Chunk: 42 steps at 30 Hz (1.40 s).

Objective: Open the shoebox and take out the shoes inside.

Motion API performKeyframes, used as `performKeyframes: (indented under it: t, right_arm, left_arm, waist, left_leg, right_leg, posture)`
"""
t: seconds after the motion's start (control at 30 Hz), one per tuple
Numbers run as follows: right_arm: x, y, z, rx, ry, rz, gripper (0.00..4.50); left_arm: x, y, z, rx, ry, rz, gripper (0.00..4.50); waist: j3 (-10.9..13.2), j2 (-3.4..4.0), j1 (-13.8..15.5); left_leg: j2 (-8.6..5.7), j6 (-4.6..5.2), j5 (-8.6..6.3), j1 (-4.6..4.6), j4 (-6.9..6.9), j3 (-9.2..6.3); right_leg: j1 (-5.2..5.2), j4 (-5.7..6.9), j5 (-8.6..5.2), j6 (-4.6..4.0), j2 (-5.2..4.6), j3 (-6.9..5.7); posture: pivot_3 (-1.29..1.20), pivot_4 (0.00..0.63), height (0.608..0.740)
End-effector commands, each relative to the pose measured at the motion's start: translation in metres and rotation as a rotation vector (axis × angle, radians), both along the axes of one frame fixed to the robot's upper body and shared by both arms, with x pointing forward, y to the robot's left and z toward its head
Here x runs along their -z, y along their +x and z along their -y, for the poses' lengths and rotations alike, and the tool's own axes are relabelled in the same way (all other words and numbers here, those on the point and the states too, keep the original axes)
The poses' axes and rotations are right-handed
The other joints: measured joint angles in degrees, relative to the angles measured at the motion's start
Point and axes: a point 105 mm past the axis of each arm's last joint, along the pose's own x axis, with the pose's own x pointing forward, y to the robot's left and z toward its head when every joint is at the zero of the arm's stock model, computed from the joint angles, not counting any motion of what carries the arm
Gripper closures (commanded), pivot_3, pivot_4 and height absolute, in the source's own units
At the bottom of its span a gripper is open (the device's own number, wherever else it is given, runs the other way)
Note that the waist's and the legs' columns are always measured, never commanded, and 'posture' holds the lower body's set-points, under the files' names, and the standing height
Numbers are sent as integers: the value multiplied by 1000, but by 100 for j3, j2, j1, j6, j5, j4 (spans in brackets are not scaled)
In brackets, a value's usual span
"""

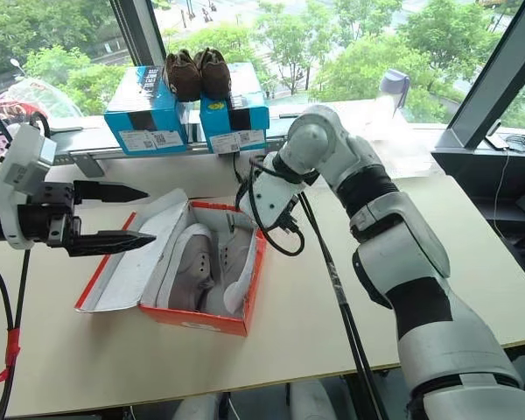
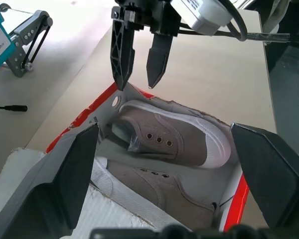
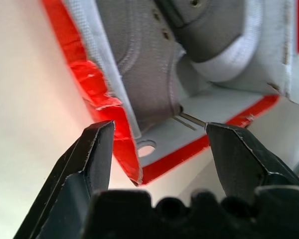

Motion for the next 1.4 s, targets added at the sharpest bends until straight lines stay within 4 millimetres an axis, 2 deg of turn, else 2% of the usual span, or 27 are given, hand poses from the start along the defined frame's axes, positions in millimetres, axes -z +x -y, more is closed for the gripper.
performKeyframes:
  t: [0.03,0.27,0.33,0.5,0.63,0.73,0.87,1.0,1.13,1.4]
  right_arm:
    - [-1,-2,-5,-63,-37,48,1029]
    - [12,-2,-7,-80,-73,39,1029]
    - [10,-1,-9,-75,-67,43,1029]
    - [-23,2,-26,-31,22,67,1029]
    - [-56,2,-37,120,185,-104,1029]
    - [-63,3,-32,190,234,-196,1029]
    - [-52,6,-24,183,197,-153,1029]
    - [-20,5,-24,111,69,-82,1029]
    - [0,2,-26,64,-4,-67,1029]
    - [23,-3,-35,-5,-92,-38,1029]
  left_arm:
    - [-10,-5,1,-1,-2,54,0]
    - [-8,-11,-2,-33,-5,50,0]
    - [-8,-12,-3,-43,-6,50,0]
    - [-8,-14,-4,-56,-8,50,0]
    - [-9,-12,-7,-69,-13,60,0]
    - [-9,-10,-9,-80,-12,66,0]
    - [-10,-7,-9,-73,-12,72,0]
    - [-11,-2,-4,-51,-17,83,0]
    - [-11,-4,-2,-46,-18,82,0]
    - [-8,-12,-5,-90,-25,80,0]
  waist:
    - [0,0,5]
    - [0,0,15]
    - [0,0,15]
    - [2,1,3]
    - [2,1,-2]
    - [2,1,25]
    - [2,1,55]
    - [2,1,40]
    - [2,1,-24]
    - [1,0,-104]
  left_leg:
    - [0,0,0,0,1,0]
    - [1,0,0,3,1,0]
    - [0,0,0,3,1,0]
    - [1,-1,0,3,1,-1]
    - [3,-1,0,4,-1,-1]
    - [2,-1,0,5,0,-1]
    - [1,-1,0,4,1,-2]
    - [1,-1,0,4,0,-2]
    - [1,-1,0,3,0,1]
    - [3,-1,0,9,-1,1]
  right_leg:
    - [0,1,0,0,0,0]
    - [1,2,-1,0,0,0]
    - [2,1,-1,0,0,0]
    - [-1,4,-1,0,1,0]
    - [1,2,-1,-3,2,-1]
    - [4,3,8,-20,2,-2]
    - [5,0,5,-14,1,-6]
    - [5,1,-2,-2,0,-5]
    - [0,5,-1,-3,1,0]
    - [4,6,2,-10,2,-1]
  posture:
    - [0,150,740]
    - [0,150,740]
    - [0,150,740]
    - [0,150,740]
    - [0,150,740]
    - [0,150,740]
    - [0,150,740]
    - [0,150,740]
    - [0,150,740]
    - [0,150,740]
